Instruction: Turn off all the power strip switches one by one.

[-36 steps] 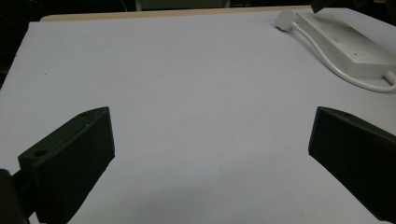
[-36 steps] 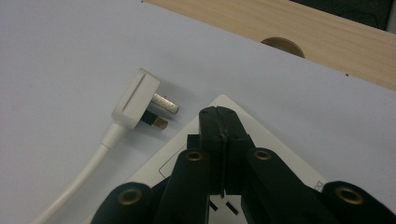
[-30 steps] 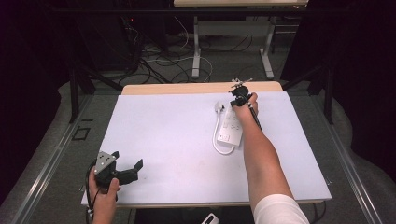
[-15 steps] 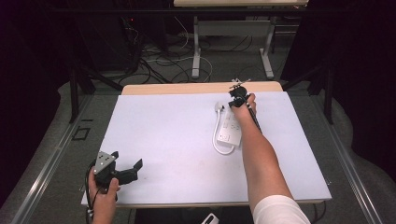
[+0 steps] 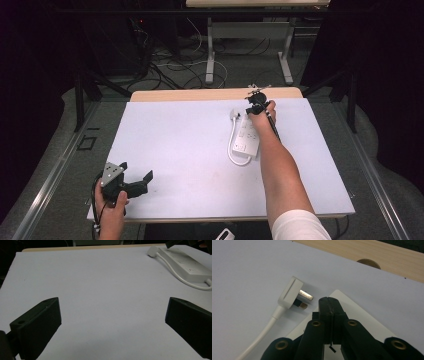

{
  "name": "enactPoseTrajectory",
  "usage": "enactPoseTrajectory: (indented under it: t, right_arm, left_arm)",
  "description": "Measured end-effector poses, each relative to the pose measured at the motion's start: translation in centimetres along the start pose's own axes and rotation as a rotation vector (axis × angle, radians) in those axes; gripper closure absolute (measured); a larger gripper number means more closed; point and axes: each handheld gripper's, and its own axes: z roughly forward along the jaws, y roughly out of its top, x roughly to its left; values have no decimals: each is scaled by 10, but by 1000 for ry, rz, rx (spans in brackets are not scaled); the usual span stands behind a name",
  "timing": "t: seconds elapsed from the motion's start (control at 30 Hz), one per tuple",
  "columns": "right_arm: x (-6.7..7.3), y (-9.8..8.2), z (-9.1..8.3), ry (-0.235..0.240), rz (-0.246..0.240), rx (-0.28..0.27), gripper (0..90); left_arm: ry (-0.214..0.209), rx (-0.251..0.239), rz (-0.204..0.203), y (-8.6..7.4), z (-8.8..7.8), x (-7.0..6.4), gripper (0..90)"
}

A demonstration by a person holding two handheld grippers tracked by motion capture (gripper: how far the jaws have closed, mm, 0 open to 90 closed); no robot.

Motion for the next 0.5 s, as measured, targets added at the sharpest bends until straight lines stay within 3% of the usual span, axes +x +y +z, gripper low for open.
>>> enactPoseTrajectory:
  t: [0.4,0.5]
  right_arm:
    - [4,5,-24,35,-16,-25,851]
    - [7,5,-31,25,-25,-19,838]
  left_arm:
    - [-12,-11,6,2,1,-1,5]
    - [-21,-5,7,3,1,-2,5]
